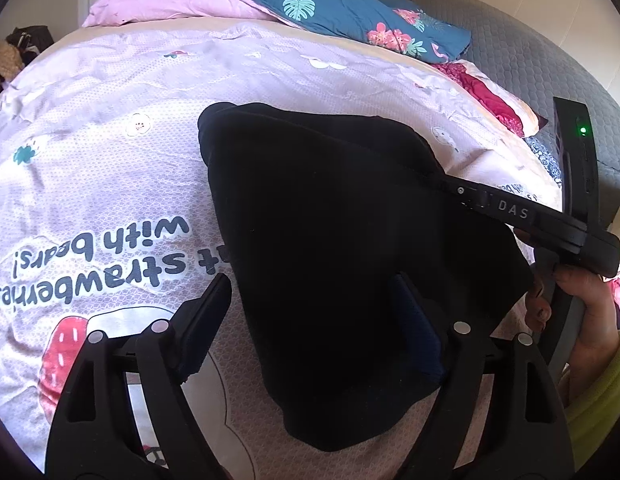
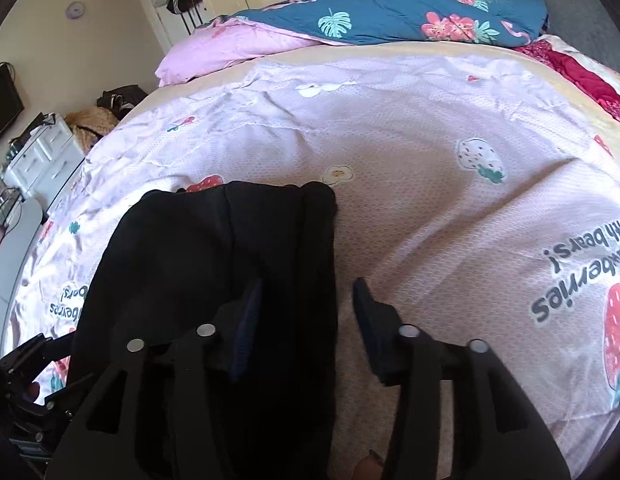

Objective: Fold small clothes

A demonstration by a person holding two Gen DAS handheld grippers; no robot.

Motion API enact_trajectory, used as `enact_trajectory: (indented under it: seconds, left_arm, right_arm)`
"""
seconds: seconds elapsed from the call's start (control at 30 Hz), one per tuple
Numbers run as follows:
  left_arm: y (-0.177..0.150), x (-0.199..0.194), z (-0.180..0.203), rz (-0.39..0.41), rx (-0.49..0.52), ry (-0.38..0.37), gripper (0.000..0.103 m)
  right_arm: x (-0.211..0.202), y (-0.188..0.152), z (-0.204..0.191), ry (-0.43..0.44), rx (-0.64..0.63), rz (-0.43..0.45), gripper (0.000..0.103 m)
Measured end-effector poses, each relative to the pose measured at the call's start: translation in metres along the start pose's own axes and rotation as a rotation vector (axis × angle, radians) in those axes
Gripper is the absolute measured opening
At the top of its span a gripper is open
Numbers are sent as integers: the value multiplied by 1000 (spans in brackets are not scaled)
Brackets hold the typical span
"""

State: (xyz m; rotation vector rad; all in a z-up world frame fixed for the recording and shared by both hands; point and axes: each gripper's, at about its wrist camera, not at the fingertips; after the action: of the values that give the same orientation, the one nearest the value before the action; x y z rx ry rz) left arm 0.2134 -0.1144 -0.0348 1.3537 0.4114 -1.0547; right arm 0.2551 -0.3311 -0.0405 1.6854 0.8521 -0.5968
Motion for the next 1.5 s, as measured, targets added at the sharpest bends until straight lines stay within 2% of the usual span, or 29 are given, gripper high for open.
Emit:
enact_trajectory:
  seconds: [0.17, 0.23, 0.37, 0.4, 0.43, 0.57, 0.6, 0.67, 0.8, 0.93, 1.27, 1.5]
  left_arm:
    - [0, -3, 0, 6, 5, 8, 75]
    - [-1, -5, -1, 8, 8, 9, 75]
    - [-2, -12, -3, 16, 7, 6, 76]
    - [-2, -14, -3, 20, 5, 3, 76]
    - [-2, -16, -3, 22, 6, 1, 76]
    - [-3, -23, -1, 33, 10, 0, 77]
    - [-4, -26, -1, 38, 6, -1, 78]
    - [-5, -32, -2, 47, -2, -2, 92]
    - [-9, -54, -1, 80, -7, -3, 93]
    - [-21, -79, 3, 144, 5, 46, 93]
    - [-61, -123, 14, 209, 27, 83, 94]
    - [-94, -135, 10, 196, -17, 85, 94]
  right_arm:
    - [-20, -4, 4, -8, 29, 34, 58]
    - [-33, -6, 6, -4, 50, 63, 67]
    - [-58, -9, 5, 13, 61, 108, 71]
    - [-61, -11, 3, 21, 54, 110, 79]
    - [-67, -15, 0, 26, 36, 115, 81]
    - [-81, -30, -12, -22, -32, 133, 82]
    - [-84, -33, -13, -27, -37, 141, 85]
    - [-94, -42, -15, -27, -36, 167, 90]
    - [-118, -63, -21, -33, -42, 226, 98]
    - [-142, -89, -28, -43, -49, 279, 98]
    - [-182, -141, -55, -76, -132, 347, 99]
    - [-180, -183, -59, -78, -96, 265, 99]
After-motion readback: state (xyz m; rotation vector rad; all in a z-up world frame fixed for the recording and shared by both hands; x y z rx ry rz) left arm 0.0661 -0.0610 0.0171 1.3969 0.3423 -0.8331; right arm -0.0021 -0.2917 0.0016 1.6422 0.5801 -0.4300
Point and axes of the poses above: each gripper's, at about its wrist camera, not at the fingertips, and x roughly the way its jaws point, z to its right, y to its top, and after that the axes turned 1 degree about x, right-handed
